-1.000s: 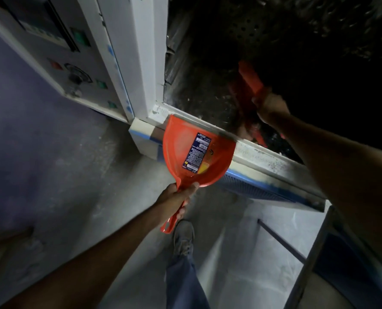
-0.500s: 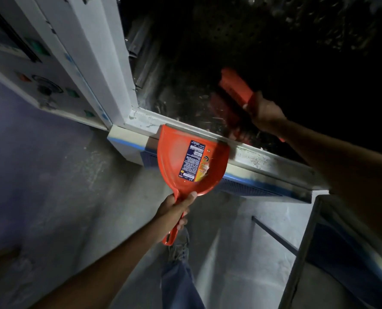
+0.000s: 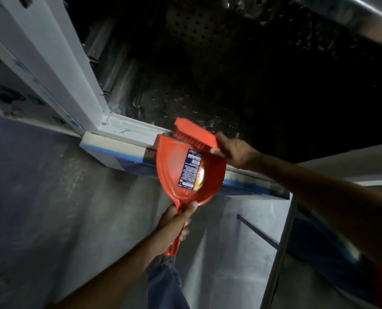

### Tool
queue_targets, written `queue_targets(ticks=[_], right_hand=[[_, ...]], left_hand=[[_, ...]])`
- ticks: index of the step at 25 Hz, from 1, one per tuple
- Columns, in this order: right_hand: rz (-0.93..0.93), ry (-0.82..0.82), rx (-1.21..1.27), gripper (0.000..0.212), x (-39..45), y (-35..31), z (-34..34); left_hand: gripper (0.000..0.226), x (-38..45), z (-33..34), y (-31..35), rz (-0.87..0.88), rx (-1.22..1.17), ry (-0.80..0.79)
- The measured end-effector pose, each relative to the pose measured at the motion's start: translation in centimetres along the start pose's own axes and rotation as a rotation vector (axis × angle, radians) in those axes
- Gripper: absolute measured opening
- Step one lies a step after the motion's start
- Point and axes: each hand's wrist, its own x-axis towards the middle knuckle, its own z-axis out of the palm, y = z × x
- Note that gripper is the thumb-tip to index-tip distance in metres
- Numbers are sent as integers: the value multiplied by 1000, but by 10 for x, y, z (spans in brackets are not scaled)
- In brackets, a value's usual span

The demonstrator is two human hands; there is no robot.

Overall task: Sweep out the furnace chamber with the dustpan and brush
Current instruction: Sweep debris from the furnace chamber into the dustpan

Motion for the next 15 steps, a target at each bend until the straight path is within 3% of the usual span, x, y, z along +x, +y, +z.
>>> queue_targets(ticks=[2,4,7,10,15], right_hand=[[153,202,-2,47,17,20,-15],[417,378,-53,53,30,50,-40],[618,312,-170,54,30,82,-50],[513,249,-91,59,20,73,-31],[164,66,37,37,-27,34,5]], left_hand=[[46,1,3,-3,-5,2,-5],[43,2,4,-5,-2,0,-2],[43,7,5,-10,9,-2,-48],[46,9,16,-13,-8,-4,-40],[50,11,42,-19,-9,12,-6]])
